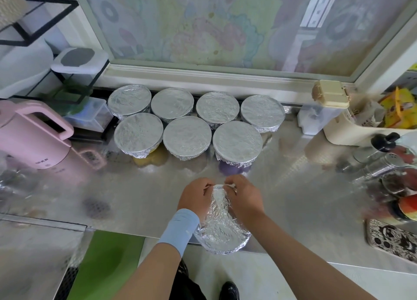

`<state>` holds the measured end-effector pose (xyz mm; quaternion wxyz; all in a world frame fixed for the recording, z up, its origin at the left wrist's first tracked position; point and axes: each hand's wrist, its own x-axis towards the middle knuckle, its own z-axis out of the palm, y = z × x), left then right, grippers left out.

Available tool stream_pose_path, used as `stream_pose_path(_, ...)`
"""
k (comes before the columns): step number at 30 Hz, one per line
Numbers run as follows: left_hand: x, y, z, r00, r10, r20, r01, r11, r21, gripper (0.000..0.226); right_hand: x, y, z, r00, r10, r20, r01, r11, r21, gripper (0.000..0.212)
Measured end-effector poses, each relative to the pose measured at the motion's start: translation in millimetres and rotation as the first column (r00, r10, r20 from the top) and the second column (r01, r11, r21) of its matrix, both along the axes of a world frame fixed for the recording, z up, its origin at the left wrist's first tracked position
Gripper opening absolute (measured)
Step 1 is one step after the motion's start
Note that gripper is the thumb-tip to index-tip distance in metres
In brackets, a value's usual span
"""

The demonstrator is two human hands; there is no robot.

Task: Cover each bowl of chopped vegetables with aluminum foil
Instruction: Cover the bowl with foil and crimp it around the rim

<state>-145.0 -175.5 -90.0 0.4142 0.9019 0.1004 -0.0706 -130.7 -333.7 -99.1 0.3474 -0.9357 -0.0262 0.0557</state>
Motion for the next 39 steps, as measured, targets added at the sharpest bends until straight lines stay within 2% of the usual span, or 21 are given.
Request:
stream_pose_path(4,-1,0,1,0.999,-0.053,0.003,0.053,0.997,-0.062,0.016,-3,-1,1,0.999,-0.023,-0.027,0.024,0.999,0.025,0.011)
stream_pose_path(8,-1,-2,-3,1.0,0.03,-0.008,-0.031,0.996,-0.089,0.014,-1,-2,-1,0.997,-0.029,-0.072,0.034,0.997,0.074,0.016)
stream_pose_path(14,-1,-2,-3,0.999,0.02,-0.028,-0.022,0.997,-0.068,0.019,5,-3,-2,0.993,0.066,-0.1,-0.066,0.998,0.001,0.022)
stream_pose_path(16,-1,-1,-4,0.998,-0.057,-0.006,0.057,0.998,-0.017,0.019,6,-3,-4,0.992,0.116,-0.045,-0.117,0.993,-0.014,0.02)
stream_pose_path(20,-3,2,-6,0.987,-0.133,0.086,0.131,0.991,0.023,0.024,0,-6,-12,0.989,0.086,0.117,-0.088,0.996,0.012,0.011)
stream_pose_path(23,-3,2,-8,0.99,-0.134,0.043,0.133,0.991,0.031,0.022,-3,-6,-11,0.988,0.088,0.127,-0.085,0.996,-0.031,0.015)
stream_pose_path(27,-3,2,-9,0.994,-0.11,-0.004,0.11,0.994,0.023,0.02,-1,-4,-6,0.997,0.079,0.017,-0.078,0.995,-0.057,0.019)
stream_pose_path(30,-4,0,-9,0.993,-0.117,-0.034,0.117,0.993,0.015,0.02,4,-1,0,0.986,0.08,-0.143,-0.094,0.991,-0.092,0.027)
stream_pose_path(32,-1,0,-8,0.993,-0.068,-0.098,0.06,0.995,-0.081,0.021,12,0,6,0.955,0.023,-0.295,-0.021,1.0,0.009,0.036)
stream_pose_path(34,6,1,-7,0.983,0.012,-0.184,-0.047,0.981,-0.186,0.025,19,-2,7,0.926,-0.023,-0.377,0.047,0.997,0.056,0.043)
stream_pose_path(36,14,1,-7,0.965,0.003,-0.261,-0.052,0.982,-0.181,0.027,24,-3,4,0.909,-0.051,-0.413,0.08,0.995,0.054,0.038)
stream_pose_path(39,25,0,-7,0.931,0.018,-0.364,-0.1,0.973,-0.208,0.016,29,-1,-1,0.881,-0.089,-0.465,0.16,0.98,0.117,0.02)
